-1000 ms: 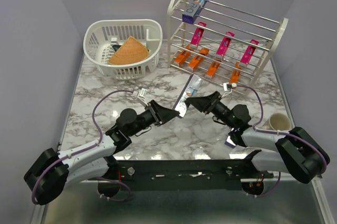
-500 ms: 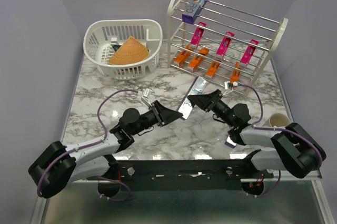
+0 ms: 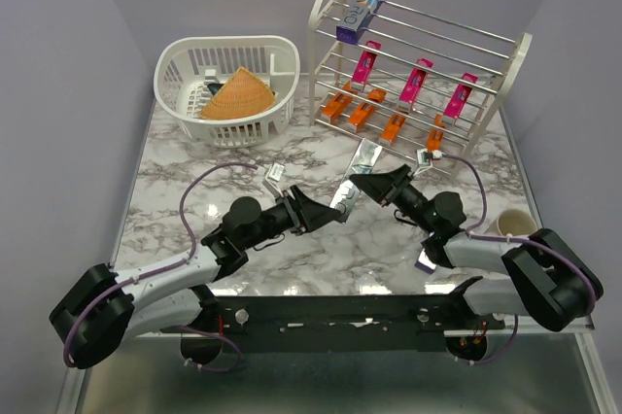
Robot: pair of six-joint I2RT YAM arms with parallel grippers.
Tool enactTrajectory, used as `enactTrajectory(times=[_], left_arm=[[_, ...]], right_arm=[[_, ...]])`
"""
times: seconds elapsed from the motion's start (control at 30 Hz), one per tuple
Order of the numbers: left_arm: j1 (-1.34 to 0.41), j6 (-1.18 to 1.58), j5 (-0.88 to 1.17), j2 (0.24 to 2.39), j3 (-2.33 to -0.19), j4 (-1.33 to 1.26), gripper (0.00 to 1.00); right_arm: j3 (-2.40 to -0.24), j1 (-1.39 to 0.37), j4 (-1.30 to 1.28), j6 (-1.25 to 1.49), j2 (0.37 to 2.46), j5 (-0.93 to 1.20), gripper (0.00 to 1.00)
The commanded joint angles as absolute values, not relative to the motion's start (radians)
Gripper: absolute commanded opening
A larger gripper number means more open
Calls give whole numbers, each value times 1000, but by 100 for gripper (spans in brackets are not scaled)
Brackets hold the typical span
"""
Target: Place and organize the toothpastes onto the shelf
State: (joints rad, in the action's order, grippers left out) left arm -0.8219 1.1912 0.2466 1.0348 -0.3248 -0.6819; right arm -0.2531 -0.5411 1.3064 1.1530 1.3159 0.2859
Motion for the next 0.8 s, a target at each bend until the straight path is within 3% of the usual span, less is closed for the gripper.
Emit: enactTrajectory(times=[0.0, 0.1, 0.27, 0.63, 0.77], left_arm=[[-830, 967, 143, 937, -411, -426, 91], [-842, 829, 39, 882, -448, -297, 99], [-972, 658, -194, 864, -500, -192, 99], [-1262, 420, -627, 1020, -569, -231, 99], [-1313, 384, -670, 1092, -580, -296, 99]], right_arm=[[-241, -534, 1237, 1103, 1236, 261, 49], [-255, -534, 1119, 1100, 1180, 241, 49], [-262, -534, 987, 1095, 1106, 207, 47], [-267, -534, 812, 1126, 1000, 155, 47], [-262, -534, 784, 1123, 971, 141, 47]])
